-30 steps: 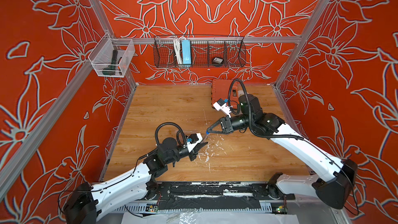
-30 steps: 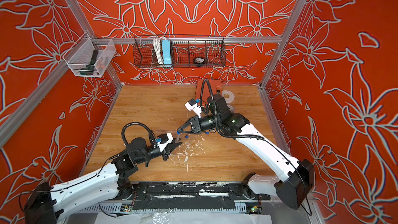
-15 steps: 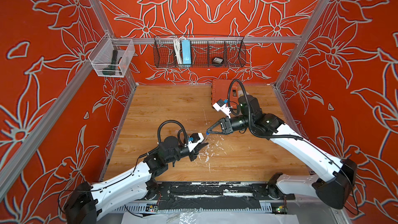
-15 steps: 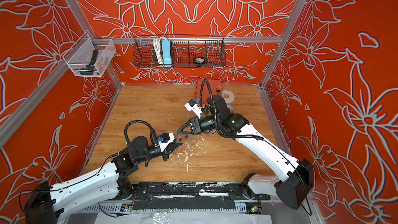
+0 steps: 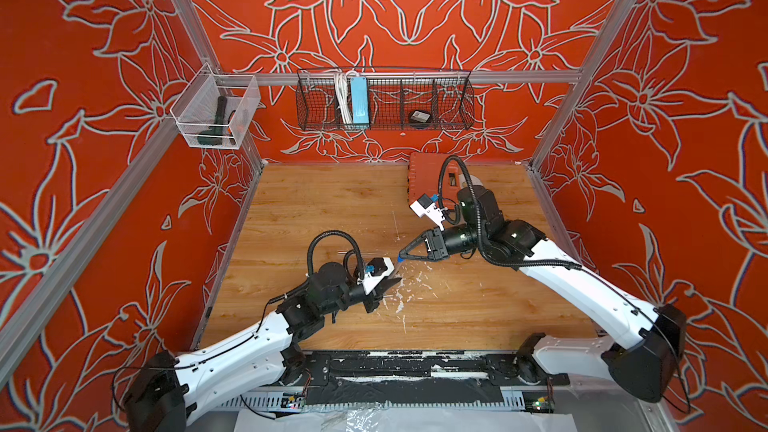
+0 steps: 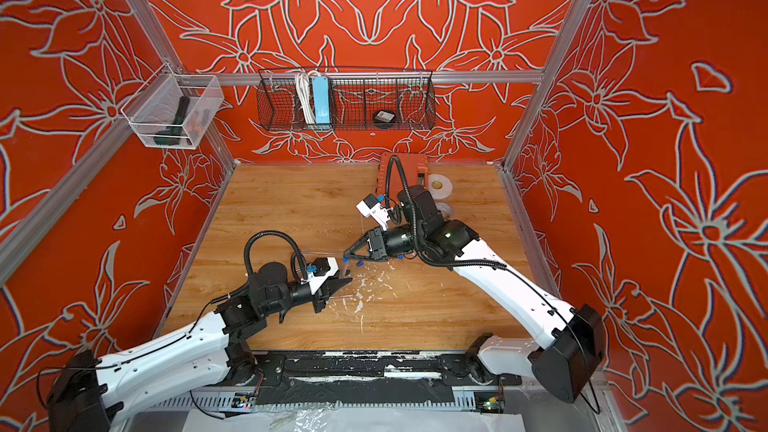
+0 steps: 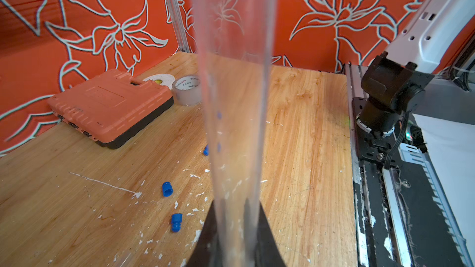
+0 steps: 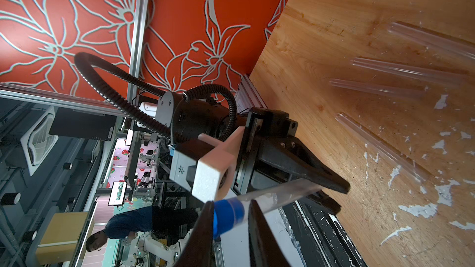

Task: Insert stoppers into test tubes
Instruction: Insert the stopper into the test tube, then place the test tube at the center of the board.

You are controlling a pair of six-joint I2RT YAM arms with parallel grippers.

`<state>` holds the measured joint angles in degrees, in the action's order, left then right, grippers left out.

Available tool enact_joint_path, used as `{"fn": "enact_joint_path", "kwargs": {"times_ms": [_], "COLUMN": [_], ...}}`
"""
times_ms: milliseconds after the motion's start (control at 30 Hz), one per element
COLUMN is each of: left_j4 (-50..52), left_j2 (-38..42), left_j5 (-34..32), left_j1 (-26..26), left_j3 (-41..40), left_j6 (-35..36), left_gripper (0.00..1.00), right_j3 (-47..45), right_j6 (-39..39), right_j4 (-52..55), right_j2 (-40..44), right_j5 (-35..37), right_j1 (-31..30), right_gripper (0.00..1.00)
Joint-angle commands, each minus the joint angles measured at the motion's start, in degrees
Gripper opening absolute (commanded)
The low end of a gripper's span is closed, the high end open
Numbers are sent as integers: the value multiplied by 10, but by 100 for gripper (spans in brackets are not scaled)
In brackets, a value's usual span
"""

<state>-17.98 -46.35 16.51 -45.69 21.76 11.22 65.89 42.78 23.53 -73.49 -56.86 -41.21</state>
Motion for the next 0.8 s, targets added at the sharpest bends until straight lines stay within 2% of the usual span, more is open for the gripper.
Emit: {"fn": "enact_joint_path", "kwargs": {"times_ms": [0,167,400,533,600,767], "left_j4": [-356,-258,-134,-77,-47,38], "left_j2": [54,63,59,44,31,-17], "left_j5": [25,4,-23,-34,-29,8], "left_j1": [-1,-1,-1,6,19,84], "left_j3": [103,75,26,17,24,73], "left_j6": [13,45,48,41,40,63], "left_gripper": [0,0,0,0,0,0], "right_j3": [-47,16,101,118,110,85], "right_j6": [-13,-20,-49,-93,-110,-142], "right_j4": [166,158,131,141,162,222], "right_j2": [-51,-17,42,74,91,93], "right_j5": [100,99,95,117,158,244], "right_j1": [-12,-1,30,66,94,162], "right_gripper": [25,37,73,77,77,75]}}
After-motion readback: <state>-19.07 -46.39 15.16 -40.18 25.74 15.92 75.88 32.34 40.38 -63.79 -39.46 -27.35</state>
